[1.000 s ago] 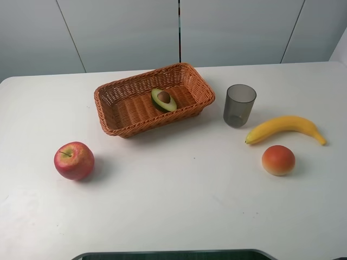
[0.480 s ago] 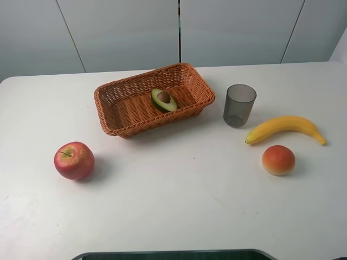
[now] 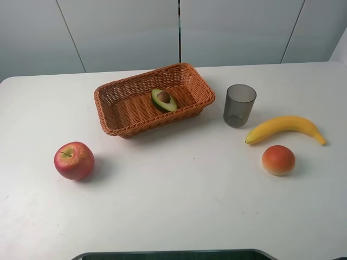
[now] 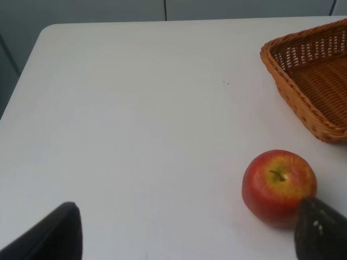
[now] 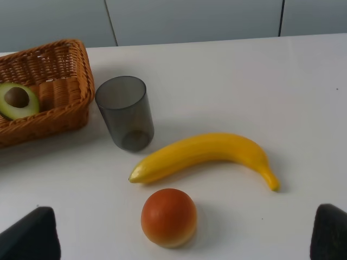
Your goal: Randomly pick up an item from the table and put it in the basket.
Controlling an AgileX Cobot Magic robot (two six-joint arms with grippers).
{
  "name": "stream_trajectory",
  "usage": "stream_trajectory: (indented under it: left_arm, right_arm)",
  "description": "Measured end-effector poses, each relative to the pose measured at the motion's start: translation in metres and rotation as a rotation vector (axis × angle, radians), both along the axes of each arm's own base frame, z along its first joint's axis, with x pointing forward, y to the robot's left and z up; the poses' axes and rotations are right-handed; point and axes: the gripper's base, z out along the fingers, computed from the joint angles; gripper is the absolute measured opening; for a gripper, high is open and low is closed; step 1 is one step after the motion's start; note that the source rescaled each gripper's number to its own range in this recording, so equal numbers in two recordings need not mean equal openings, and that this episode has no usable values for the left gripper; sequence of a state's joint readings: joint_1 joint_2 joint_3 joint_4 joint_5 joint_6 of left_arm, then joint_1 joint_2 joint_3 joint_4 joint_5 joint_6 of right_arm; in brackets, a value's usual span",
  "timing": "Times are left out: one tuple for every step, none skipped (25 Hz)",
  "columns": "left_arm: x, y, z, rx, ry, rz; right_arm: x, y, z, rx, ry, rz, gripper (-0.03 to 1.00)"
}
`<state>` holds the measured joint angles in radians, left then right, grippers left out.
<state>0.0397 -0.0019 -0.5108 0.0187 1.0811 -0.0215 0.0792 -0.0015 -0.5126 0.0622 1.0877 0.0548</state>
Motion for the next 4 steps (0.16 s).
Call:
stream_trajectory:
  left_arm:
    - [0.0000, 0.0000, 0.0000, 0.000, 0.000, 0.000]
    - [0.0000, 0.0000, 0.0000, -0.001, 0.000, 0.001]
    - [0.0000, 0.0000, 0.0000, -0.001, 0.000, 0.001]
    - [0.0000, 0.0000, 0.0000, -0.001, 0.000, 0.001]
  right_arm:
    - [0.0000, 0.0000, 0.0000, 0.000, 0.000, 0.000, 1.00]
    - [0.0000, 0.0000, 0.0000, 0.000, 0.000, 0.000, 1.00]
    - [0.0000, 0.0000, 0.0000, 0.000, 0.000, 0.000, 1.00]
    - [0.0000, 0.0000, 0.0000, 0.000, 0.000, 0.000, 1.00]
